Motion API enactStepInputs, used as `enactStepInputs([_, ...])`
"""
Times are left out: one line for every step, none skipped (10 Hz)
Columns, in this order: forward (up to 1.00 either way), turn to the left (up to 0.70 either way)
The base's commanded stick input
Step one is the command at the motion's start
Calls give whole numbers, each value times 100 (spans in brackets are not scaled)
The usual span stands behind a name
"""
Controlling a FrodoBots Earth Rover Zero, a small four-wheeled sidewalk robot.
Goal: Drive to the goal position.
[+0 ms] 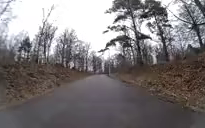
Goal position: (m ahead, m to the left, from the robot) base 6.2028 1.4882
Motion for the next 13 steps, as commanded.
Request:
enactStepInputs([100,0])
enactStepInputs([100,0])
enactStepInputs([100,0])
enactStepInputs([100,0])
enactStepInputs([100,0])
enactStepInputs([100,0])
enactStepInputs([100,23])
enactStepInputs([100,40])
enactStepInputs([100,40])
enactStepInputs([100,40])
enactStepInputs([100,40])
enactStepInputs([100,21])
enactStepInputs([100,0])
